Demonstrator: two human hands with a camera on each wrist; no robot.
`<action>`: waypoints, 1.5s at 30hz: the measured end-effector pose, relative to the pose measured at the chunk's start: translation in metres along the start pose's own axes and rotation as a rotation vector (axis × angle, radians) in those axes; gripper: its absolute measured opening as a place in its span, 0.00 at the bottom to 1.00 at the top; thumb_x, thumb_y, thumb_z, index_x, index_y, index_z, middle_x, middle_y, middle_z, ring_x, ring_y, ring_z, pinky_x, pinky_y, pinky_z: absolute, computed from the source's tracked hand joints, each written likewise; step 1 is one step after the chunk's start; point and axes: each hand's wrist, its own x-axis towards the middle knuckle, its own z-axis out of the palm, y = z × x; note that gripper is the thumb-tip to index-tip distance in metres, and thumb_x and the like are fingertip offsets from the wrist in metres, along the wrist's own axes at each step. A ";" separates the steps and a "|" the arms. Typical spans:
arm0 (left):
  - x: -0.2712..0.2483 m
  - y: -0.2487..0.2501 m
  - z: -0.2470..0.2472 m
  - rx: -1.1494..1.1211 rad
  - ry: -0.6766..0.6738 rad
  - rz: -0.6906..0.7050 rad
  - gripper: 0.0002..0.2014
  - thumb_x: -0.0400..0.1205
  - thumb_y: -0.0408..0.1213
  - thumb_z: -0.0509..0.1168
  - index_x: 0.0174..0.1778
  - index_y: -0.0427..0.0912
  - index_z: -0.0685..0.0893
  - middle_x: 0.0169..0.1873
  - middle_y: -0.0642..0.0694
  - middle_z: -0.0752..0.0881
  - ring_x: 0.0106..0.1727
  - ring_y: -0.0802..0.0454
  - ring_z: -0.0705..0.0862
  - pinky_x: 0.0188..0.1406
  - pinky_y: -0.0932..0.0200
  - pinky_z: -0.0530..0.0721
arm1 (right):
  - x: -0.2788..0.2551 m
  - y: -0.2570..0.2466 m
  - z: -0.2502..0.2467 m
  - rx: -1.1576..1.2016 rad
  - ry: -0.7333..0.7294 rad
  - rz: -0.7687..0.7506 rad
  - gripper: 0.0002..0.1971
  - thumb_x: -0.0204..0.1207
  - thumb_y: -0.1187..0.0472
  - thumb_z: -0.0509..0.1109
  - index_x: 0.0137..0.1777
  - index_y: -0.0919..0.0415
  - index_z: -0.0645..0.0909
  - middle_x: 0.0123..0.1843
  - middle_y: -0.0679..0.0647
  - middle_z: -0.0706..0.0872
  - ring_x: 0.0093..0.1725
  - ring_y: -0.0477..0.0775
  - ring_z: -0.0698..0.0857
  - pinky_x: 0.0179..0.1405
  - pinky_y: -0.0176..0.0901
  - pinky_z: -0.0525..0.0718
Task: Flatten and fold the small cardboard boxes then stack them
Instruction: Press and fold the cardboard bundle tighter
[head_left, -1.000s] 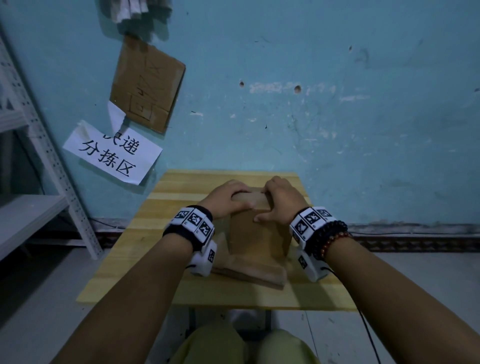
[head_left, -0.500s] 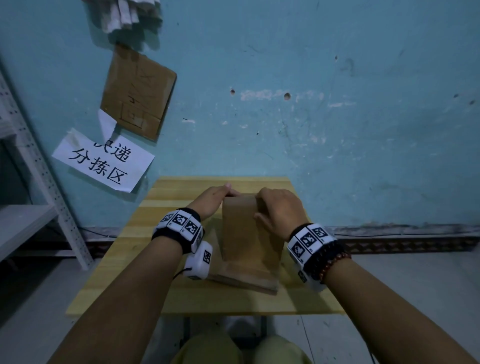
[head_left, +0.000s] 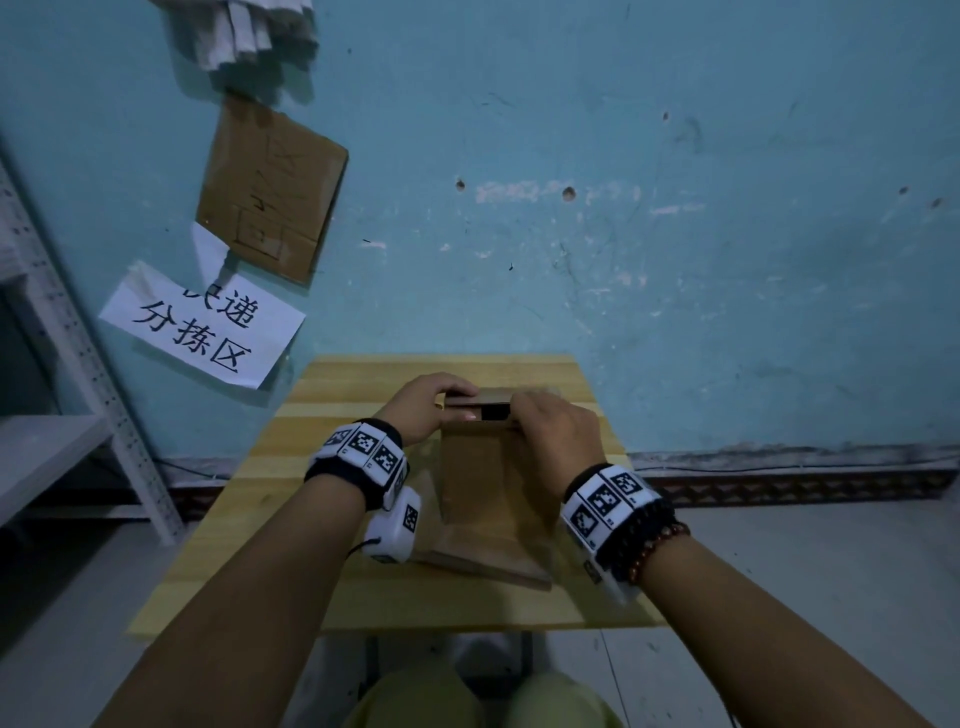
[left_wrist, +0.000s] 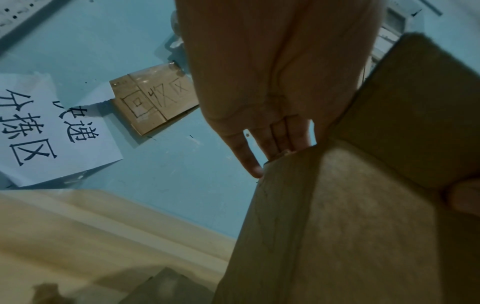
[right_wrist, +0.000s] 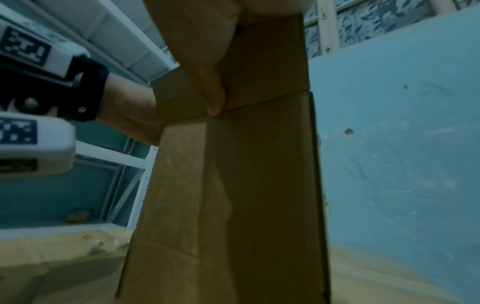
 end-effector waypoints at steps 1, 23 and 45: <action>0.000 0.001 0.001 0.008 0.022 -0.001 0.18 0.77 0.30 0.69 0.63 0.34 0.82 0.64 0.38 0.81 0.67 0.44 0.77 0.69 0.54 0.74 | 0.002 0.001 -0.002 -0.013 -0.085 0.024 0.02 0.63 0.66 0.69 0.34 0.61 0.78 0.29 0.56 0.84 0.26 0.58 0.83 0.24 0.36 0.62; 0.019 -0.008 0.009 -0.219 0.374 -0.003 0.20 0.73 0.09 0.53 0.32 0.40 0.79 0.39 0.46 0.76 0.48 0.49 0.76 0.39 0.70 0.78 | 0.016 0.007 -0.016 -0.124 -0.474 0.026 0.11 0.79 0.62 0.60 0.59 0.51 0.76 0.51 0.55 0.87 0.53 0.62 0.84 0.39 0.45 0.69; -0.004 0.007 -0.008 0.030 0.008 0.008 0.21 0.76 0.14 0.60 0.53 0.44 0.64 0.55 0.43 0.58 0.49 0.53 0.70 0.32 0.81 0.77 | 0.037 0.017 -0.017 -0.077 -0.651 0.291 0.18 0.79 0.71 0.59 0.69 0.69 0.72 0.69 0.66 0.67 0.66 0.66 0.71 0.64 0.49 0.73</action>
